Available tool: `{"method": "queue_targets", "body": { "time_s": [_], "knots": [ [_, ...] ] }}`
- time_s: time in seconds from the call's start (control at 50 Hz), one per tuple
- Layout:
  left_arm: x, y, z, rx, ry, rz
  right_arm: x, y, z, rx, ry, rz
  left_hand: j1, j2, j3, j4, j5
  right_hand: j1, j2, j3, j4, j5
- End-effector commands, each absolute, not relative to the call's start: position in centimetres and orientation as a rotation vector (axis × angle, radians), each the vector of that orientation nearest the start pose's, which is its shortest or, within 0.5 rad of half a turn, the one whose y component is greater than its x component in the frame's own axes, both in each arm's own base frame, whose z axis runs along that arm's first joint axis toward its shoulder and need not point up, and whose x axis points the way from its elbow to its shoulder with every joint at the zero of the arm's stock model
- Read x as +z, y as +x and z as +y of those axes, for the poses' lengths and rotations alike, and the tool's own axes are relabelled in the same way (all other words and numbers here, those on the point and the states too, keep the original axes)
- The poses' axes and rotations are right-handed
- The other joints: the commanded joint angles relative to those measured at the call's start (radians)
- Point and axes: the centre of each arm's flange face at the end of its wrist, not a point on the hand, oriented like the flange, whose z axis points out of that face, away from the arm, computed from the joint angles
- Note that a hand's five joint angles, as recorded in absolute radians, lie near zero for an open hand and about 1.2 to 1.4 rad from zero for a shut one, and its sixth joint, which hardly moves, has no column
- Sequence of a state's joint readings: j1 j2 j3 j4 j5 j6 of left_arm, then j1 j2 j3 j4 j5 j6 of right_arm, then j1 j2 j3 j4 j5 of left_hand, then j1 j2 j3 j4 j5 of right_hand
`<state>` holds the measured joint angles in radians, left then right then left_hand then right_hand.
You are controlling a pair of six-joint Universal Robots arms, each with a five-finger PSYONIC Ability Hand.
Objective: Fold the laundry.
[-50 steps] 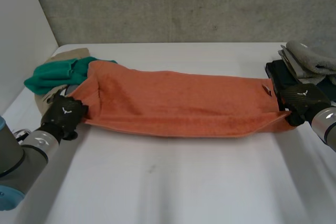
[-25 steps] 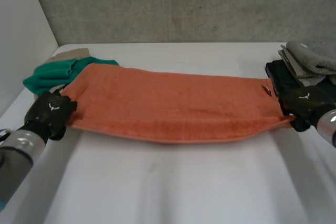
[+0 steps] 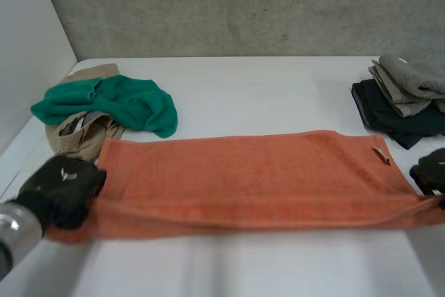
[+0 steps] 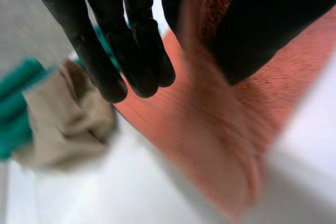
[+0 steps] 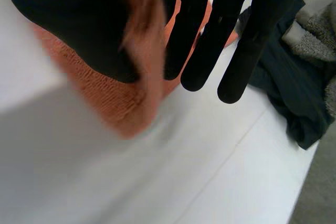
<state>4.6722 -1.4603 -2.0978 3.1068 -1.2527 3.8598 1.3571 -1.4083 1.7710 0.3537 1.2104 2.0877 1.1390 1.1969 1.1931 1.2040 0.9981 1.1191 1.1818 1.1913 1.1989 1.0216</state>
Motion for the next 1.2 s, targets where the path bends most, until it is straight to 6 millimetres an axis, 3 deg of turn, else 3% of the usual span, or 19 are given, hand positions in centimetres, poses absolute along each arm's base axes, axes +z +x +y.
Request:
{"method": "queue_targets", "body": {
  "time_s": [0.02,0.14,0.24,0.34,0.36,0.38,0.42,0.46,0.56,0.64,0.76,0.82,0.94,0.96,0.98,1.08,1.2],
  "knots": [
    [18.8,-20.2,-26.1,-1.841,1.27,2.063,18.7,13.3,-32.0,-1.66,-1.336,2.554,0.257,0.199,0.203,0.192,0.224,0.277,0.215,0.205,0.197,0.2],
    [17.8,-21.7,-30.7,-1.877,1.224,1.989,17.6,13.5,-36.5,-1.838,-1.244,2.604,0.257,0.199,0.203,0.192,0.224,0.277,0.215,0.205,0.197,0.2],
    [16.7,-23.6,-34.5,-1.885,1.196,1.94,17.2,15.2,-38.6,-1.911,-1.274,2.588,0.257,0.199,0.203,0.192,0.224,0.277,0.215,0.205,0.197,0.2],
    [15.3,-24.6,-37.3,-1.873,1.15,1.932,16.1,15.4,-40.6,-1.942,-1.272,2.611,0.257,0.199,0.203,0.192,0.224,0.277,0.215,0.205,0.197,0.2],
    [15.1,-24.7,-37.6,-1.874,1.143,1.93,15.9,15.6,-41.0,-1.95,-1.276,2.611,0.257,0.199,0.203,0.192,0.224,0.147,0.085,0.075,0.068,0.07],
    [14.6,-25.1,-37.8,-1.864,1.15,1.934,15.8,15.8,-41.1,-1.952,-1.276,2.608,0.179,0.121,0.125,0.114,0.146,-0.194,-0.257,-0.266,-0.274,-0.271],
    [14.3,-25.9,-37.6,-1.869,1.172,1.929,15.7,16.3,-41.1,-1.956,-1.283,2.601,-0.417,-0.475,-0.471,-0.482,-0.451,-0.945,-1.007,-1.017,-1.024,-1.022],
    [14.4,-27.2,-36.9,-1.895,1.212,1.912,16.0,16.8,-41.1,-1.98,-1.279,2.595,-0.964,-1.022,-1.019,-1.029,-0.998,-0.945,-1.007,-1.017,-1.024,-1.022],
    [15.7,-28.1,-36.4,-1.944,1.213,1.885,17.5,18.0,-40.3,-2.041,-1.257,2.554,-0.964,-1.022,-1.019,-1.029,-0.998,-0.945,-1.007,-1.017,-1.024,-1.022],
    [18.4,-27.9,-35.9,-1.999,1.182,1.833,20.0,18.2,-39.6,-2.114,-1.181,2.5,-0.964,-1.022,-1.019,-1.029,-0.998,-0.945,-1.007,-1.017,-1.024,-1.022],
    [20.7,-27.3,-34.9,-2.03,1.162,1.8,23.5,18.2,-38.7,-2.213,-1.131,2.392,-0.964,-1.022,-1.019,-1.029,-0.998,-0.945,-1.007,-1.017,-1.024,-1.022],
    [21.0,-27.0,-34.5,-2.029,1.159,1.801,23.7,18.7,-38.3,-2.188,-1.166,2.328,-0.964,-1.022,-1.019,-1.029,-0.998,-0.945,-1.007,-1.017,-1.024,-1.022],
    [19.8,-26.8,-34.2,-1.994,1.19,1.836,22.2,19.2,-37.5,-2.028,-1.22,2.314,-0.964,-1.022,-1.019,-1.029,-0.998,-0.945,-1.007,-1.017,-1.024,-1.022],
    [19.6,-26.8,-34.2,-1.993,1.194,1.839,21.8,19.2,-37.6,-2.002,-1.217,2.322,-0.964,-1.022,-1.019,-1.029,-0.998,-0.945,-1.007,-1.017,-1.024,-1.022],
    [19.3,-26.8,-34.3,-1.99,1.203,1.844,20.0,19.3,-37.8,-1.93,-1.21,2.345,-0.964,-1.022,-1.019,-1.029,-0.998,-0.945,-1.007,-1.017,-1.024,-1.022],
    [15.3,-27.1,-36.2,-1.949,1.275,1.91,17.4,19.9,-38.9,-1.849,-1.15,2.371,-0.964,-1.022,-1.019,-1.029,-0.998,-0.945,-1.007,-1.017,-1.024,-1.022],
    [12.5,-27.6,-38.0,-1.931,1.293,1.942,14.4,20.2,-40.7,-1.819,-1.109,2.373,-0.952,-1.01,-1.006,-1.017,-0.986,-0.945,-1.007,-1.017,-1.024,-1.022]
  ]
}}
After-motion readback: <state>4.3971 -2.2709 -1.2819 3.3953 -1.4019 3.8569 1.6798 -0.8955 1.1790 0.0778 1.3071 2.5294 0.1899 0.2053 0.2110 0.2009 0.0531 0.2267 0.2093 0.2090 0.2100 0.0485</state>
